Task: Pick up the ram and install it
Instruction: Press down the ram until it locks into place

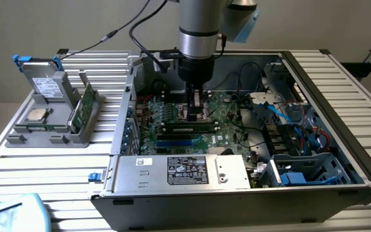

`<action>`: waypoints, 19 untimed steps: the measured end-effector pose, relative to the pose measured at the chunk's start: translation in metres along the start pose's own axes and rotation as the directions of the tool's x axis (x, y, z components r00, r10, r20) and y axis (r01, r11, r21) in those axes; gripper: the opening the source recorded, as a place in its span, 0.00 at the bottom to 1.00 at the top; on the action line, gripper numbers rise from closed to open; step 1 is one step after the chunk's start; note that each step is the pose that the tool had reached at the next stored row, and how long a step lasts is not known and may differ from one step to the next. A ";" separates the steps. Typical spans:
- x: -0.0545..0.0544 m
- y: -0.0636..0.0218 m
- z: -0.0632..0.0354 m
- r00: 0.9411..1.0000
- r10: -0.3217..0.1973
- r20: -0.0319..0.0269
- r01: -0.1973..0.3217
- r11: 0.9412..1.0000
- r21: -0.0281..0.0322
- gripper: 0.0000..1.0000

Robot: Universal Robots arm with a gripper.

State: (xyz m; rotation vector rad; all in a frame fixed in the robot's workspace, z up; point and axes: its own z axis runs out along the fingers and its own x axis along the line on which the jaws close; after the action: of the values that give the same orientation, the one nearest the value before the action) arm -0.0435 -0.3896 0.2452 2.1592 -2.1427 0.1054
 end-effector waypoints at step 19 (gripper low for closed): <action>0.000 0.0000 0.0004 0.955 0.297 0.001 -0.297 0.954 -0.036 0.11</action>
State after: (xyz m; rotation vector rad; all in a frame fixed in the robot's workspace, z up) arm -0.0434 -0.3895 0.2448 1.8053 -2.4378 0.0813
